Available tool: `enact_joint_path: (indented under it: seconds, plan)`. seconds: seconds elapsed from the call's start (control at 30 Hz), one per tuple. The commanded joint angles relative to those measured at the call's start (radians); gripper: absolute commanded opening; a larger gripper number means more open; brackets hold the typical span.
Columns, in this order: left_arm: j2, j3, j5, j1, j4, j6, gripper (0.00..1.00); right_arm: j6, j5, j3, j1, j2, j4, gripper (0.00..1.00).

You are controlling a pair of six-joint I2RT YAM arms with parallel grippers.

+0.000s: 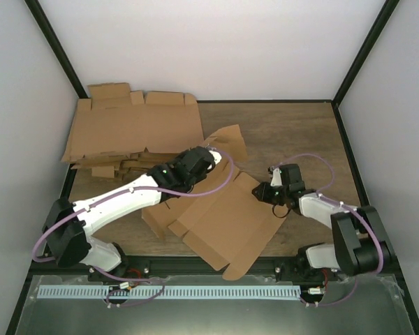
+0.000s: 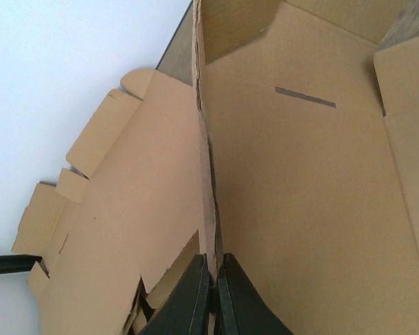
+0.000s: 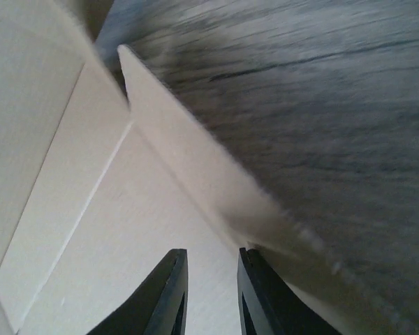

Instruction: Fold the paper box

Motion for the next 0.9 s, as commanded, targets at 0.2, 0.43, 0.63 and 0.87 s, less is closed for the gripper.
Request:
enact_joint_path:
  seconds: [0.2, 0.43, 0.63, 0.87]
  plan:
    - [-0.069, -0.062, -0.027, 0.007, 0.073, 0.001, 0.04, 0.051, -0.009, 0.108, -0.079, 0.209, 0.038, 0.20]
    - [-0.125, -0.068, 0.072, -0.034, 0.084, 0.029, 0.04, 0.046, -0.053, 0.125, -0.080, 0.235, 0.049, 0.21]
    - [-0.049, -0.043, -0.079, -0.113, 0.023, 0.042, 0.04, 0.029, -0.089, 0.126, -0.079, 0.237, 0.062, 0.22]
    - [0.044, 0.001, -0.220, -0.192, -0.035, 0.029, 0.04, 0.000, -0.106, 0.128, -0.079, 0.225, 0.075, 0.24]
